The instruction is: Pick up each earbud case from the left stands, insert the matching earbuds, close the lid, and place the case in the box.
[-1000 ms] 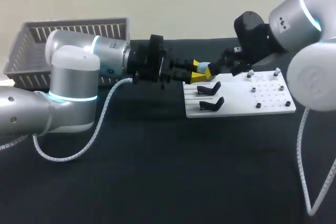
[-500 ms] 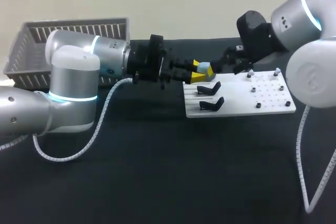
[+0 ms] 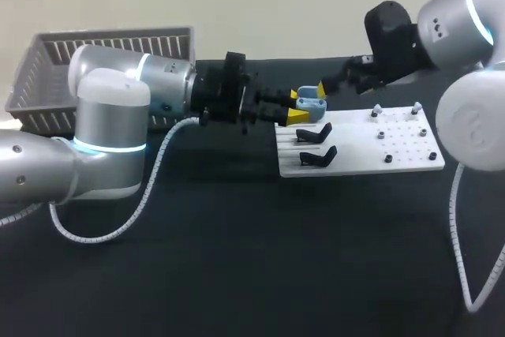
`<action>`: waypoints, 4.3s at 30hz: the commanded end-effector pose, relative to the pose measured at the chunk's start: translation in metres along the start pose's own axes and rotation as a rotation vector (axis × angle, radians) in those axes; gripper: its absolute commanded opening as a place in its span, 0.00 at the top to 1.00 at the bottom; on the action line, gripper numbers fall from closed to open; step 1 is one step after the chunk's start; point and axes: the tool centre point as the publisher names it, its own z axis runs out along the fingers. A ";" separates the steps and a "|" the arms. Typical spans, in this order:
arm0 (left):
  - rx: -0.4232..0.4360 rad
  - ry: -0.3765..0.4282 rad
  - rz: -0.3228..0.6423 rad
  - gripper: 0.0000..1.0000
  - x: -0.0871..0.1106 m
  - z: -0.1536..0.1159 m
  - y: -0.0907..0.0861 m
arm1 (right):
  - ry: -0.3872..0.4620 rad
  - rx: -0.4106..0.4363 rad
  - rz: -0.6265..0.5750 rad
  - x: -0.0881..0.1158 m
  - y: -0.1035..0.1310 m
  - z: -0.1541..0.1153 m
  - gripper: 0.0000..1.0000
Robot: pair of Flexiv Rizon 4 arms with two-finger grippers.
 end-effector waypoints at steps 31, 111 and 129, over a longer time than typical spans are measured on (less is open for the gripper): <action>0.002 0.000 0.000 1.00 0.000 0.000 0.001 | 0.426 0.543 -0.096 0.043 -0.144 -0.019 0.00; 0.002 0.000 0.000 1.00 0.000 0.000 0.001 | 0.438 0.643 -0.049 0.054 -0.215 0.028 0.69; 0.002 0.000 0.000 1.00 0.000 0.000 0.001 | 0.434 0.690 -0.019 0.052 -0.221 0.031 0.72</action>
